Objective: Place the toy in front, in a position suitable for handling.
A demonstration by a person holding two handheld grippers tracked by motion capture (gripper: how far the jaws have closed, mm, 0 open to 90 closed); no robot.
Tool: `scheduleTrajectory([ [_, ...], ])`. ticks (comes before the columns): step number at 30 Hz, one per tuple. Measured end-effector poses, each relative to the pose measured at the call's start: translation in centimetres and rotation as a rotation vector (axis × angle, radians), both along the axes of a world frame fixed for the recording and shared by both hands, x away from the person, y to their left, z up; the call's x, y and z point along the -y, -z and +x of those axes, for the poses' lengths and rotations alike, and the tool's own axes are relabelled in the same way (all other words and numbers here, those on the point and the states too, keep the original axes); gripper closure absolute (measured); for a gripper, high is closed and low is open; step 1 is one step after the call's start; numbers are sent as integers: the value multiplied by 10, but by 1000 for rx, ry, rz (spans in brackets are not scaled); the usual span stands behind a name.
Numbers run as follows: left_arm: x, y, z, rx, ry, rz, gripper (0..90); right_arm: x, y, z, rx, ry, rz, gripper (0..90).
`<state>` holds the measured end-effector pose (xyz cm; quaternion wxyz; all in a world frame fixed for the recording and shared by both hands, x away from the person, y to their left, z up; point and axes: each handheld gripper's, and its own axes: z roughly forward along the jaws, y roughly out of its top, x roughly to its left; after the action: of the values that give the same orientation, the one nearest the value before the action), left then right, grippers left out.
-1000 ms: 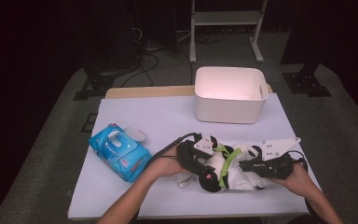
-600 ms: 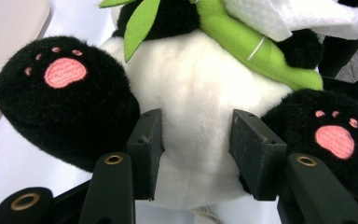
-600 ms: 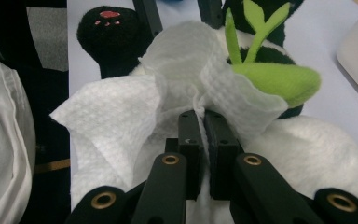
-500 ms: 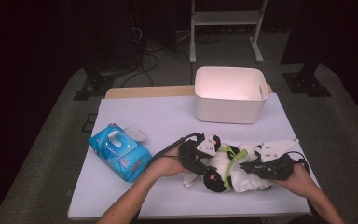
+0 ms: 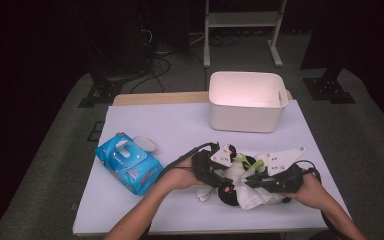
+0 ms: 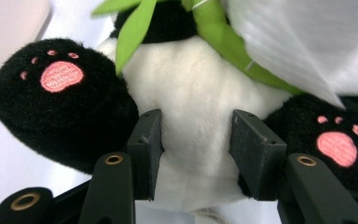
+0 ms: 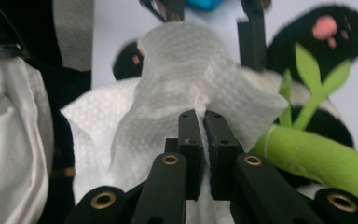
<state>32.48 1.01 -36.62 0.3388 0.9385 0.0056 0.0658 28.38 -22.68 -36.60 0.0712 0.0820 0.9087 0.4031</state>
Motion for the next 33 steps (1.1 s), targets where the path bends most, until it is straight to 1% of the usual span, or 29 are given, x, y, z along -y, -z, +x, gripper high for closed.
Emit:
scheduleTrajectory([
  [4, -7, 1, 2, -7, -10, -7, 525, 8, 2, -1, -7, 29, -10, 854],
  [5, -8, 3, 2, -17, -14, -18, 525, 8, 1, -1, -6, 28, -5, 854],
  [7, -8, 5, 2, -22, -17, -30, 527, 5, 0, -2, -11, 20, 2, 854],
  [10, -7, 5, 1, -21, -16, -30, 531, -5, -3, -2, -8, -11, 5, 855],
  [11, -7, 5, 2, -25, -13, -31, 532, -8, -4, -2, -9, -22, 11, 854],
  [12, -6, 4, 2, -30, -11, -35, 534, -12, -5, -2, -13, -33, 27, 854],
  [13, -4, 4, 1, -29, -8, -37, 535, -16, -7, -2, -13, -43, 30, 854],
  [14, -3, 4, 1, -26, -5, -30, 536, -25, -7, -2, -2, -62, 12, 854],
  [17, -1, 3, 0, -19, 3, -20, 537, -38, -3, -2, 2, -87, -16, 853],
  [18, -2, 4, 0, -21, 1, -25, 537, -40, -2, -1, -6, -88, -19, 854],
  [19, -3, 4, 0, -24, -3, -28, 538, -39, -2, 0, -7, -90, -21, 853],
  [21, -5, 4, 1, -22, 3, -28, 538, -36, -1, 2, -11, -80, -22, 850],
  [22, -4, 5, 1, -24, 3, -33, 538, -33, -1, 2, -24, -68, -23, 836],
  [23, -4, 5, 1, -24, 2, -34, 538, -31, 0, 2, -38, -58, -21, 802],
  [25, -4, 5, 1, -25, -1, -38, 538, -28, -1, 2, -48, -46, -11, 768],
  [27, -4, 5, 1, -26, -2, -38, 537, -25, -4, 1, -34, -42, -4, 740],
  [28, -4, 5, 1, -25, -2, -37, 537, -23, -6, 0, -37, -38, 3, 734],
  [29, -4, 4, 1, -23, -1, -32, 537, -22, -8, 1, -30, -39, 6, 722],
  [31, -4, 4, 1, -24, -2, -33, 537, -17, -11, 0, -28, -38, 16, 704],
  [33, -3, 4, 1, -24, -3, -28, 537, -15, -14, -1, -41, -44, 38, 690],
])
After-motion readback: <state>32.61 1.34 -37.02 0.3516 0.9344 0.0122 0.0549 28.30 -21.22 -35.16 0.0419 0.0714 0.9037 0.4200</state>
